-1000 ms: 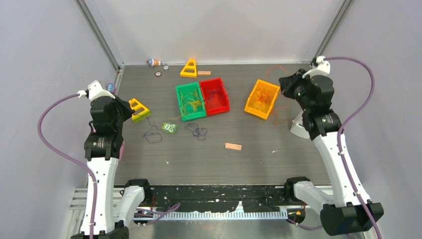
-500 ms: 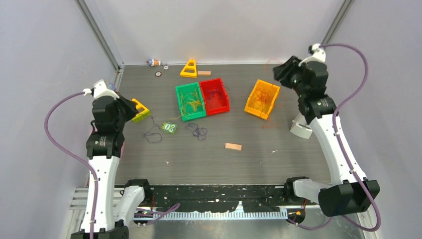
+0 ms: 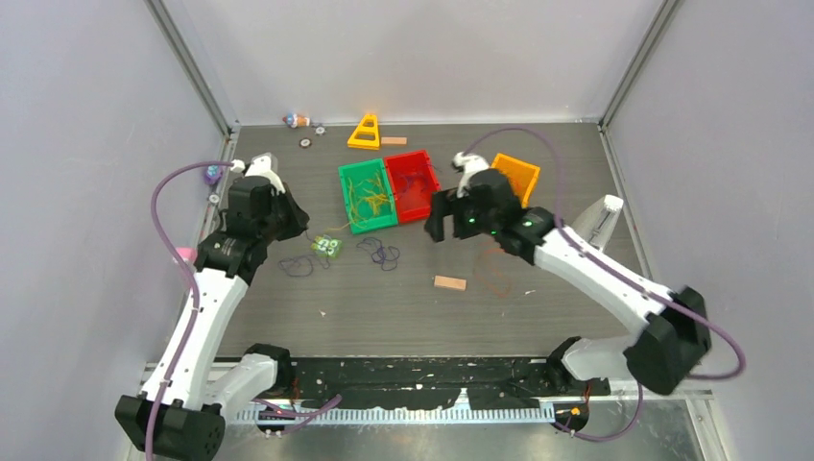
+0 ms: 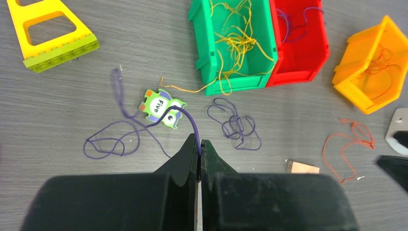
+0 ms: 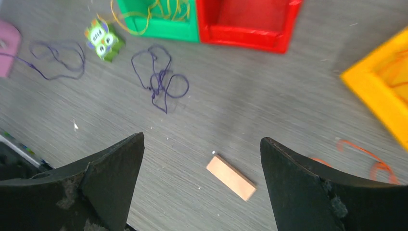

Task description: Untangle the cables

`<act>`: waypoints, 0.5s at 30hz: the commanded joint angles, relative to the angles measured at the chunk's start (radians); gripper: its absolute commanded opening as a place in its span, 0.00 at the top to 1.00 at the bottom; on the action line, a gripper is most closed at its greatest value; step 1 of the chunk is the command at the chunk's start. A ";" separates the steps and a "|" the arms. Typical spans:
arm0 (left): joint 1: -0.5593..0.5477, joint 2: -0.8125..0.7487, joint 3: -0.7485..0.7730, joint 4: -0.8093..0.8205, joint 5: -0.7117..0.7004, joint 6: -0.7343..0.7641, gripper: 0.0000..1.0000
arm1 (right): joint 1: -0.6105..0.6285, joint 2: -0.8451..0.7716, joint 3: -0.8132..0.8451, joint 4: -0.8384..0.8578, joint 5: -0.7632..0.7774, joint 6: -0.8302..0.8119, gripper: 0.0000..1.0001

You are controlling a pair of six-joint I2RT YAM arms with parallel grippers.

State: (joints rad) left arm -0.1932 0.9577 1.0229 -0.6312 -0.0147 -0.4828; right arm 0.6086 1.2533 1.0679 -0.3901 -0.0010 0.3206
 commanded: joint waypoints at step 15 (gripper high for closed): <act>-0.006 -0.112 -0.026 -0.034 -0.065 0.158 1.00 | 0.328 0.679 0.397 0.047 0.261 0.014 0.05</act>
State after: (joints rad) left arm -0.1963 0.8867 1.0271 -0.7155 -0.0509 -0.3515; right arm 0.9134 1.8805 1.3659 -0.3466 0.1738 0.3225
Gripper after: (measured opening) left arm 0.005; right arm 0.954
